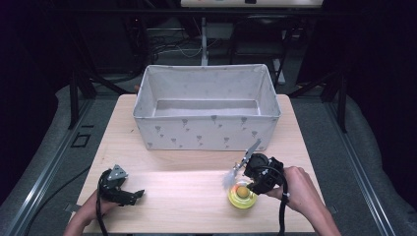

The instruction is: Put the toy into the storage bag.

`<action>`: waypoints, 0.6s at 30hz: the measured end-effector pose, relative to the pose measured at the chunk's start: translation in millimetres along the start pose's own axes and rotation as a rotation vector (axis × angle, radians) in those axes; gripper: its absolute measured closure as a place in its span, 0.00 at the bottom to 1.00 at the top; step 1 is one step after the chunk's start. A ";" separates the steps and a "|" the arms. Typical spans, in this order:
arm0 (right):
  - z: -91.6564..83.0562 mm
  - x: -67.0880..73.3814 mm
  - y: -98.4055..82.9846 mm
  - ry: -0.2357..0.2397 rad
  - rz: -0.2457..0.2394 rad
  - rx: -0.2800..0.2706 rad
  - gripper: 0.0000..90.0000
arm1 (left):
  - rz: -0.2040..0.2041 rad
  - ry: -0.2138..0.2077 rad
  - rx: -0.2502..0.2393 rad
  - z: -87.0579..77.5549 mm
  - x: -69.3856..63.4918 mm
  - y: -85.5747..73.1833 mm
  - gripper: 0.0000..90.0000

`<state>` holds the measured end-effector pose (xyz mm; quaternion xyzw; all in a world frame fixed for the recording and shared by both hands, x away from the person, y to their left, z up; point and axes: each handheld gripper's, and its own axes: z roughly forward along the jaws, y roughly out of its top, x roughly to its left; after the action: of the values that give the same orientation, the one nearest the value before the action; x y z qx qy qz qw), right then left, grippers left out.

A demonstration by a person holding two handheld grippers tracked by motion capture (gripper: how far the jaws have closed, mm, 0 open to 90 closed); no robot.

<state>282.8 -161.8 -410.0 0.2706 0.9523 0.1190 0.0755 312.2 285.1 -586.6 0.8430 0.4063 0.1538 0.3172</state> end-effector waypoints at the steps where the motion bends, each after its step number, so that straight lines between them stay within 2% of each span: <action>1: -0.4 0.8 0.5 0.003 0.004 -0.007 0.80 | -0.001 0.000 0.000 0.0 0.0 0.0 0.00; 2: -1.7 1.0 1.7 0.001 -0.009 0.002 0.85 | -0.001 0.000 0.000 0.0 -0.1 0.0 0.00; 4: -2.0 1.0 2.2 0.004 -0.009 0.005 0.87 | 0.000 0.000 0.000 0.0 -0.1 0.0 0.00; 5: -2.1 1.5 3.4 0.010 -0.008 0.000 0.93 | 0.000 0.000 0.000 0.0 -0.1 0.0 0.00; 8: -2.1 1.8 4.4 0.013 -0.018 -0.001 0.96 | 0.000 0.000 0.000 -0.1 -0.1 0.0 0.00; 18: -2.9 -0.7 11.6 0.023 -0.025 -0.003 0.98 | 0.000 0.000 0.000 -0.1 -0.1 0.0 0.00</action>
<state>288.5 -153.1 -404.2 0.2570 0.9563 0.1224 0.0666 312.1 285.0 -586.6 0.8429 0.4064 0.1540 0.3172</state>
